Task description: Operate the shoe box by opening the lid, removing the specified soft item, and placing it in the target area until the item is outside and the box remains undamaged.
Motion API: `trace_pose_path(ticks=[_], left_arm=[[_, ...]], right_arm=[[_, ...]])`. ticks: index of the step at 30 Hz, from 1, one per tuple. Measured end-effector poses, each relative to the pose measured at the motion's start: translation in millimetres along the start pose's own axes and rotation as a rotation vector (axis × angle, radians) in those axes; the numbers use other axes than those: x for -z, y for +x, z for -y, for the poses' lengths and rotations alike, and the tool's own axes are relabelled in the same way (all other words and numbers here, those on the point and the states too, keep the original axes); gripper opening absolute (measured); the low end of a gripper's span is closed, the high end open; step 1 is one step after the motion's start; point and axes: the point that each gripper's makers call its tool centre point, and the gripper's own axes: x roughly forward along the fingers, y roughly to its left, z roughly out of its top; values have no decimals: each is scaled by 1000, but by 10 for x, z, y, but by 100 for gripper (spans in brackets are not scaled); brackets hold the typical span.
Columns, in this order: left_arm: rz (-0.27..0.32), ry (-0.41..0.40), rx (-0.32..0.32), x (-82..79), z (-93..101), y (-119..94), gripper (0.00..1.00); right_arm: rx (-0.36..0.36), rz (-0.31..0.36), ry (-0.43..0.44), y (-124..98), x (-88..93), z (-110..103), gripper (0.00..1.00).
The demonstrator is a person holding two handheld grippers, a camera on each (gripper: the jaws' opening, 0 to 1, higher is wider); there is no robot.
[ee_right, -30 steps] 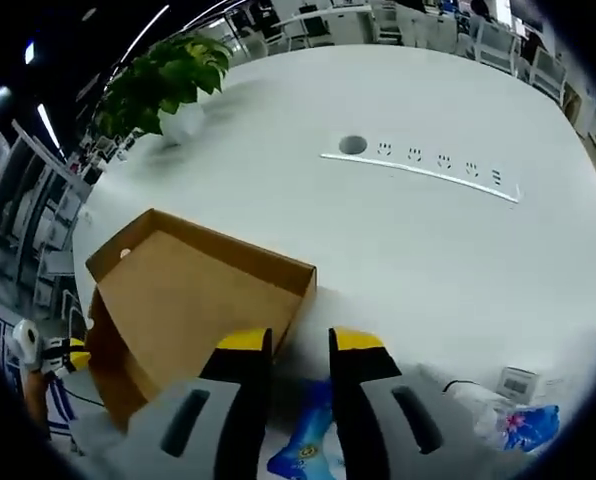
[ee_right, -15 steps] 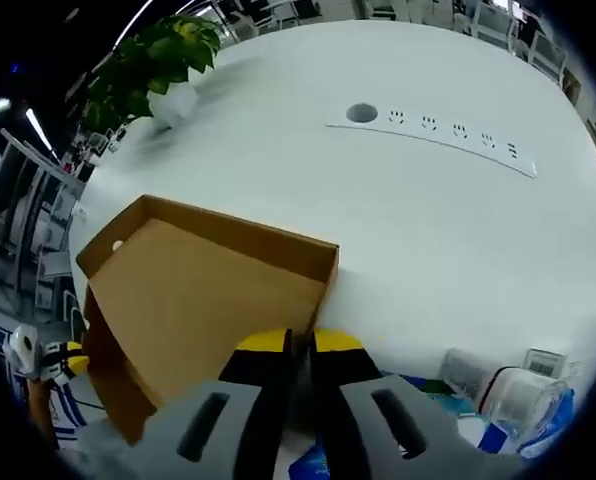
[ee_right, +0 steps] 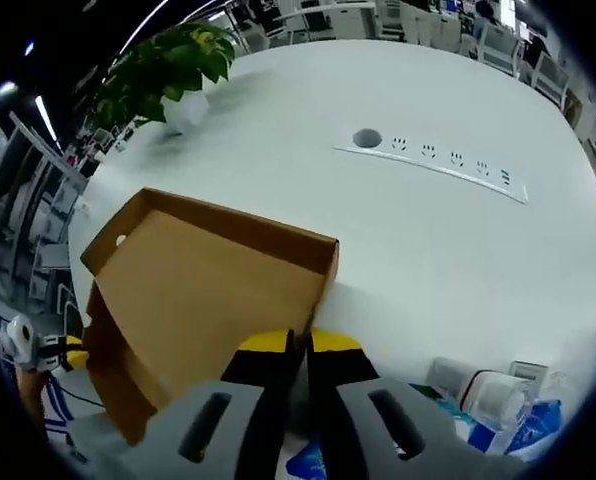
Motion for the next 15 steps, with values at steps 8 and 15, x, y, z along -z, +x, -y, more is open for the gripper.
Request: trace_pose_path(ticks=[8,15], left_arm=[[-2,5,0,0,1,3,7],[0,3,1,-4,4,3,7]], right_arm=[[-7,48,-34,-186,-88,-62,3],[-10,95,-85,-359,-153,-135,2]])
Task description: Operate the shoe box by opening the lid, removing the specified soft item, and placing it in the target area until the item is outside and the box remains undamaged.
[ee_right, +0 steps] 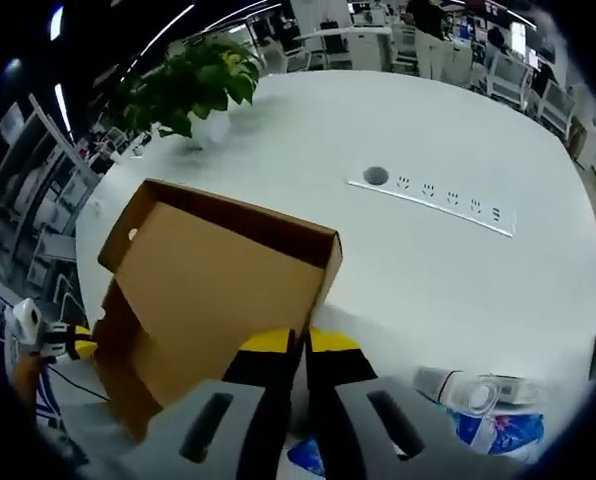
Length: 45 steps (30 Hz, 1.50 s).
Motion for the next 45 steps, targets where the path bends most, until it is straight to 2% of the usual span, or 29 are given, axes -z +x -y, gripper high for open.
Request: trace_pose_path(ticks=[11,26,31,38,45], left_arm=[[-2,13,0,-2,6,-3,7],[12,10,8,-5,28,-3,8],[16,13,12,-7,32,-4,8],[26,12,16,-10,36,-5,8],[29,14,18,-11,42,-7,8]], right_arm=[[15,62,-80,-213,-57,-111,2],[38,177,-217,-546,-136,-374,1],[64,211,-264,-628,-80,-437,1],[84,272,-252,-720,35,-487,0],[95,306,-262,-815,172,-580,1]])
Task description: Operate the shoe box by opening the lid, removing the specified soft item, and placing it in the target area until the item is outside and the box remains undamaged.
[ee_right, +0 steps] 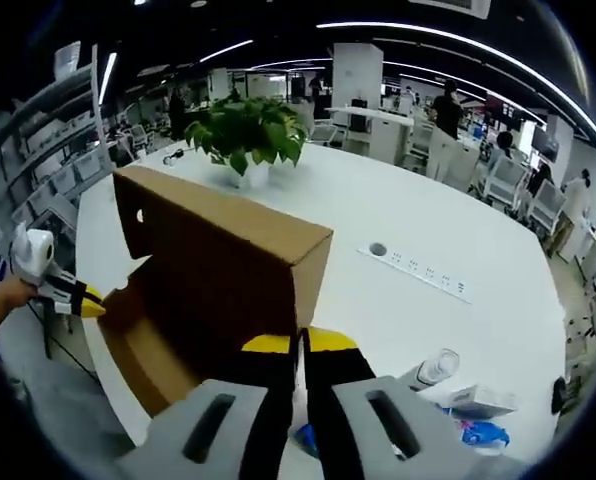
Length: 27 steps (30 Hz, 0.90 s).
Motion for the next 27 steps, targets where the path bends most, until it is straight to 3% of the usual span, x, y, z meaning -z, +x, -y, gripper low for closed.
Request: trace_pose_path(ticks=[4,13,23,27], left_arm=[[10,-16,6,1,-5,-2,8],[23,-30,6,-1,-6,-1,8],[49,-41,13,-5,-14,-5,9],[56,-6,6,-18,-11,-14,9]], right_arm=[[-11,19,49,-70,76,-57,2],[-3,42,69,-164,248,-163,2],[21,54,41,-225,423,-262,2],[30,74,31,-263,452,-286,3]])
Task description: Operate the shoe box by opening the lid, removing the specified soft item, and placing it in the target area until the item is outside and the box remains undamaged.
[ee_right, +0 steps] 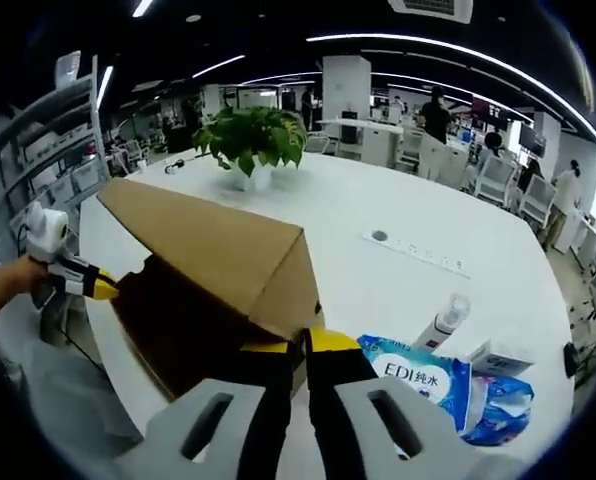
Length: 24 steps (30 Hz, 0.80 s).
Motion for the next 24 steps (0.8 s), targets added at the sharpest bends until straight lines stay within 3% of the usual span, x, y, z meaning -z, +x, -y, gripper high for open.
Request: trace_pose_path(ticks=[6,14,24], left_arm=[[7,32,-7,-34,-16,-12,20],[54,88,-16,-220,-5,-128,27],[98,134,-25,-436,23,-275,30]], right_arm=[[5,38,-17,-45,64,-38,4],[-10,55,-82,-78,161,-100,6],[-36,65,-155,-120,336,-227,16]])
